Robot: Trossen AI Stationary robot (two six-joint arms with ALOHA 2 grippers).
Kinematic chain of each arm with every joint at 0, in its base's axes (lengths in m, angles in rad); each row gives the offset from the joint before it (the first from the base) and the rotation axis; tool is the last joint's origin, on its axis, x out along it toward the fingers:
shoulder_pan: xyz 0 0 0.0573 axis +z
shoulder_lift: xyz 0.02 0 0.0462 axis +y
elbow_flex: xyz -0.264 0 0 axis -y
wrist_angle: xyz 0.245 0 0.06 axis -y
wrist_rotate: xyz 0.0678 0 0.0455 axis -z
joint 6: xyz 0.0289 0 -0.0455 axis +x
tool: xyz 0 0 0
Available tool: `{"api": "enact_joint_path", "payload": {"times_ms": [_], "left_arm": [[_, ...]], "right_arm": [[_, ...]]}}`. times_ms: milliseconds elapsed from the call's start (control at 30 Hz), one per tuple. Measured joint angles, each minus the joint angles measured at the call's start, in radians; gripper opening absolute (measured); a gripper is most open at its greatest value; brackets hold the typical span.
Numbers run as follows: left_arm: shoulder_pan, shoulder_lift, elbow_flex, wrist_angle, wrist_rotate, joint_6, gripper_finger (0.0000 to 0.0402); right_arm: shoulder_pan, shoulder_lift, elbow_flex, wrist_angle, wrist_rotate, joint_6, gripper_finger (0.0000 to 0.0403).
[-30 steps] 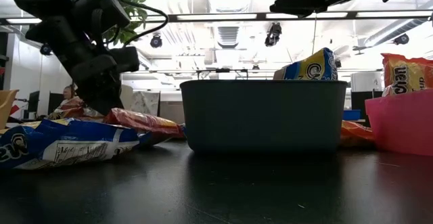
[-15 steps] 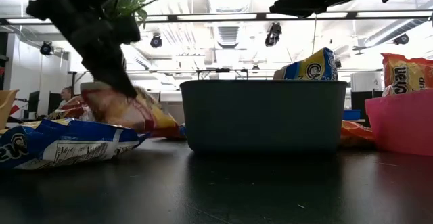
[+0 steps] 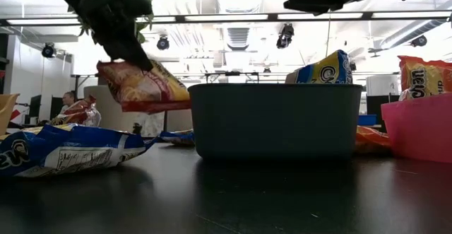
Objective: Sort Maruchan noodles
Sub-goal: Put the right red noodle pack into the yellow bin
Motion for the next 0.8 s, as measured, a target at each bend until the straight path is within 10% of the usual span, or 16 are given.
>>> {"api": "enact_joint_path", "payload": {"times_ms": [800], "left_arm": [[-0.024, 0.001, 0.028, -0.056, 0.002, -0.060, 0.0000]], "right_arm": [[0.000, -0.001, 0.000, 0.000, 0.000, 0.003, 0.0201]]}}
